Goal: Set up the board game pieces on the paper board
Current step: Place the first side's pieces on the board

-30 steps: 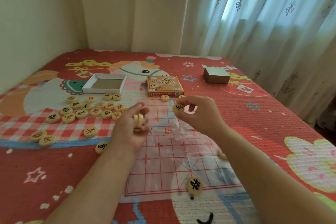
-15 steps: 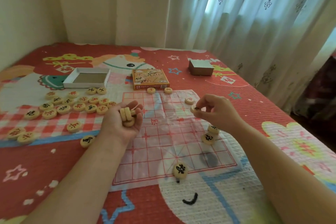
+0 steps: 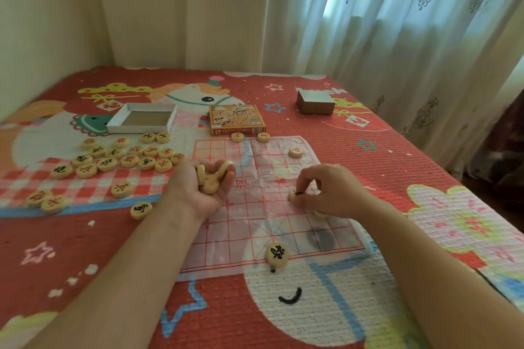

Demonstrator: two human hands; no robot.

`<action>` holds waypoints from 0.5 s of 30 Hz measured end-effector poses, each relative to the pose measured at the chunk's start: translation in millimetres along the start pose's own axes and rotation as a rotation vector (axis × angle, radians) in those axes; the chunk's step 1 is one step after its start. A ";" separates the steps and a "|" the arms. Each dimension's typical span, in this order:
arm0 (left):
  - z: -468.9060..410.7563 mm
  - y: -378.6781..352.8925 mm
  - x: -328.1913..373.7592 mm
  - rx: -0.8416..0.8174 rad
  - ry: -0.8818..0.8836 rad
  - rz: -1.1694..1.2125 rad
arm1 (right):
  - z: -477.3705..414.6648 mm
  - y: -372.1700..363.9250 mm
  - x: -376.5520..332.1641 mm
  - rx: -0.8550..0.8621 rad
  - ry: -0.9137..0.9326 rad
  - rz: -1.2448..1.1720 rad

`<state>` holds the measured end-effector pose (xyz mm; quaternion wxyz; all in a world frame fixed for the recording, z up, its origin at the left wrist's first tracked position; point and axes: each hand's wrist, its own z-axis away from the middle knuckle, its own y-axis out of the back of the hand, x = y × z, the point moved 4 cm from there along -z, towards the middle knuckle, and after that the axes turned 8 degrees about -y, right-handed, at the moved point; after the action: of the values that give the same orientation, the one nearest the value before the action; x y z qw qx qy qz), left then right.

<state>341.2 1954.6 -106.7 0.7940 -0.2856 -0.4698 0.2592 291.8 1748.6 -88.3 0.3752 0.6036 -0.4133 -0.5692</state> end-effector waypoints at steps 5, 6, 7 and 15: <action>6.6 -3.4 -9.7 -0.034 0.054 -0.007 | -0.4 4.1 -0.3 0.030 -0.024 -0.055; 7.8 -4.2 -11.2 -0.043 0.056 -0.012 | -0.4 5.5 -1.2 0.061 -0.033 -0.105; 8.7 -4.8 -12.9 -0.053 0.062 -0.012 | 0.2 7.4 -2.6 0.098 -0.038 -0.163; 11.6 -9.8 -29.5 -0.135 0.259 0.095 | 6.3 -3.0 -45.3 0.143 0.107 -0.444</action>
<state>319.8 1930.1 -112.8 0.8139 -0.3912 -0.3659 0.2252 285.2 1791.8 -74.4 0.2184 0.7340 -0.2895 -0.5743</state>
